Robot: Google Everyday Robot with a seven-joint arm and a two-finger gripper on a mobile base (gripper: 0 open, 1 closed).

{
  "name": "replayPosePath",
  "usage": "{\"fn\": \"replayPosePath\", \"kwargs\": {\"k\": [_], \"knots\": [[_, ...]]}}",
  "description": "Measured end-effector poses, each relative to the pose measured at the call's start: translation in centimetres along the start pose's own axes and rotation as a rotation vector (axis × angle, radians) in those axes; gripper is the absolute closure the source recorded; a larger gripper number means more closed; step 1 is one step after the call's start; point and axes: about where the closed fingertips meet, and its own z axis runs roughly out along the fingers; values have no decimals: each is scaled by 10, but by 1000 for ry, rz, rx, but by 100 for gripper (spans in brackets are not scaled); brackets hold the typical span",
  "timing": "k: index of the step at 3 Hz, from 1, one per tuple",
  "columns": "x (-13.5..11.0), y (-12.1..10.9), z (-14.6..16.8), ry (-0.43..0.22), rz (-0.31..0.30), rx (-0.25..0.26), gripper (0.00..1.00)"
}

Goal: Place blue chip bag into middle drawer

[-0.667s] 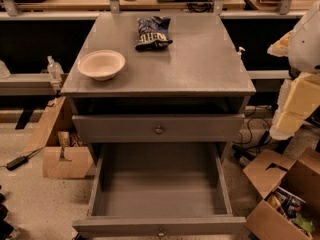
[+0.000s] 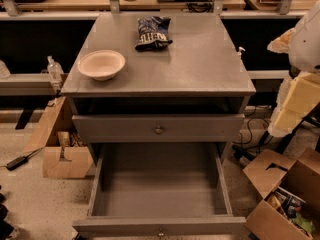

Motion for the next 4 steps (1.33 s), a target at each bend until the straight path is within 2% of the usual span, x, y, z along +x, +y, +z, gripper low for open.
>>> {"fn": "replayPosePath", "kwargs": {"k": [1,2,3,4], "knots": [[7,-15,19,-93,-12,35,0],[-15,-71,34,-279,-19,147,0],[-50,-156,17,-411,9,337,0],[-96,-219,3,-538,143,451,0]]}}
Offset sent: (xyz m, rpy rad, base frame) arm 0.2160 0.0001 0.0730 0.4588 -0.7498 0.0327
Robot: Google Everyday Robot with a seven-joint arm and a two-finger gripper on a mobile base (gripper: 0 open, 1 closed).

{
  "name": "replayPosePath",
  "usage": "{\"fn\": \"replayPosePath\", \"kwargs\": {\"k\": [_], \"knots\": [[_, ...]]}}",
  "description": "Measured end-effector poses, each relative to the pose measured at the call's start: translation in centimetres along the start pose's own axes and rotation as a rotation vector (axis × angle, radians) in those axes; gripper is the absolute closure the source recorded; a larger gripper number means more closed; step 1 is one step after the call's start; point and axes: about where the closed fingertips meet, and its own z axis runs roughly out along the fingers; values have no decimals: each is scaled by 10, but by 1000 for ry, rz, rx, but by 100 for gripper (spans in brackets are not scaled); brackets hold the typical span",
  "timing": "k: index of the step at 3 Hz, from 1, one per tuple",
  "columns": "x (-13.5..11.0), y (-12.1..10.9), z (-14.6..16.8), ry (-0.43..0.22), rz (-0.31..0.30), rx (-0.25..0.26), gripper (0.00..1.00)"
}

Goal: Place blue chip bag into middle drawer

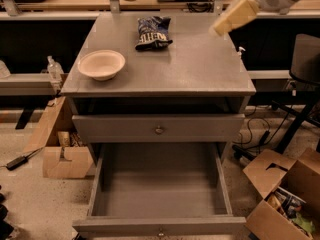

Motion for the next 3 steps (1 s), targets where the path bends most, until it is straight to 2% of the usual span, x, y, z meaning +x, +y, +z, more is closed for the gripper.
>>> {"fn": "replayPosePath", "kwargs": {"k": [1,2,3], "knots": [[-9,-5,3,-22,73,22,0],[-9,-5,3,-22,73,22,0],[-10,-7,21,-20,79,16,0]]}}
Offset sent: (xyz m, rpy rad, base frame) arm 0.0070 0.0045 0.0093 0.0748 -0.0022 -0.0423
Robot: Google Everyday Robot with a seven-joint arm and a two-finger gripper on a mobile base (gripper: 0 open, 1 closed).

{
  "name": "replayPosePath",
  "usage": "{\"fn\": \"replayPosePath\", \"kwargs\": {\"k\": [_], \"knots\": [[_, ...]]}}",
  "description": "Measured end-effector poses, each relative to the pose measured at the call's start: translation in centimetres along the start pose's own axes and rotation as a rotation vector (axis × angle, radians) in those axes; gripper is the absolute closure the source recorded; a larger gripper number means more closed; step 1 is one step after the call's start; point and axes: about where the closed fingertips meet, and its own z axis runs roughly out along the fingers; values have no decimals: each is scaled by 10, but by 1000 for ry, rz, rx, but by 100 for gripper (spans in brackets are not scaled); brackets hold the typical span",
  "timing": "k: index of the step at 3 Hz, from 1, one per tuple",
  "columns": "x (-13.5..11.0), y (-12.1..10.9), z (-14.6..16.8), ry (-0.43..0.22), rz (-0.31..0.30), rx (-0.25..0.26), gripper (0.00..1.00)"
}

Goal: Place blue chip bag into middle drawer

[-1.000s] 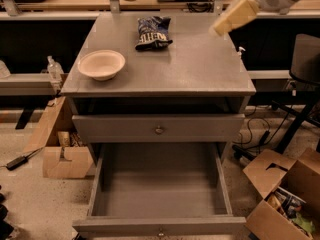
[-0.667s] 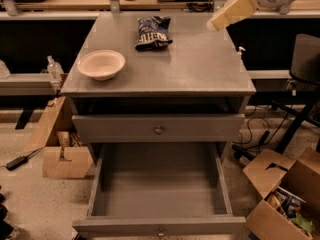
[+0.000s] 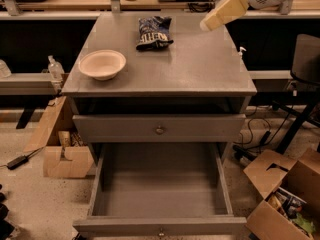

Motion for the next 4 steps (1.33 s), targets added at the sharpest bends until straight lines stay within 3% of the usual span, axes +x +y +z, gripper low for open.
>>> {"fn": "replayPosePath", "kwargs": {"k": [1,4], "knots": [[-6,-10,42,17,-2,15,0],[-17,5,168,-4,62,-2,0]]}}
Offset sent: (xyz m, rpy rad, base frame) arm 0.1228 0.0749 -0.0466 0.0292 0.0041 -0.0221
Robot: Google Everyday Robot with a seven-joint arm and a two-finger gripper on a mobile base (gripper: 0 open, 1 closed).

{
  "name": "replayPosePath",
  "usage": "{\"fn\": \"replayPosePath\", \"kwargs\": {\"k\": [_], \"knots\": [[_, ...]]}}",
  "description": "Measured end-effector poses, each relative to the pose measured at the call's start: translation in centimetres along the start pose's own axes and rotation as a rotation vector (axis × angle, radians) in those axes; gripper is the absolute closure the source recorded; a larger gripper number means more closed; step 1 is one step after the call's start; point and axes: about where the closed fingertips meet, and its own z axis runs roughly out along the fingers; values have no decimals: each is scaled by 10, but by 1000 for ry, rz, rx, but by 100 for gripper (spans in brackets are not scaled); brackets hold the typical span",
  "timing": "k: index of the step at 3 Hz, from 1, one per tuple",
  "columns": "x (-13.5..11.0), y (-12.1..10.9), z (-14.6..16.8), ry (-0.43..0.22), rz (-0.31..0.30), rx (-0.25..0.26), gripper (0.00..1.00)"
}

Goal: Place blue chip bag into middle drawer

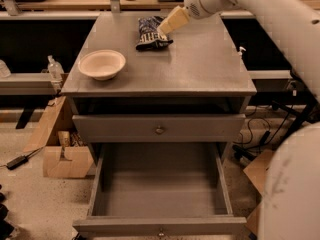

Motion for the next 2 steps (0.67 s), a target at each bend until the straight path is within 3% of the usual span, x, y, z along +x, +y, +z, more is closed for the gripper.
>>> {"fn": "replayPosePath", "kwargs": {"k": [1,2], "knots": [[1,-2,38,25,4,11,0],[2,-8,72,41,58,34,0]]}}
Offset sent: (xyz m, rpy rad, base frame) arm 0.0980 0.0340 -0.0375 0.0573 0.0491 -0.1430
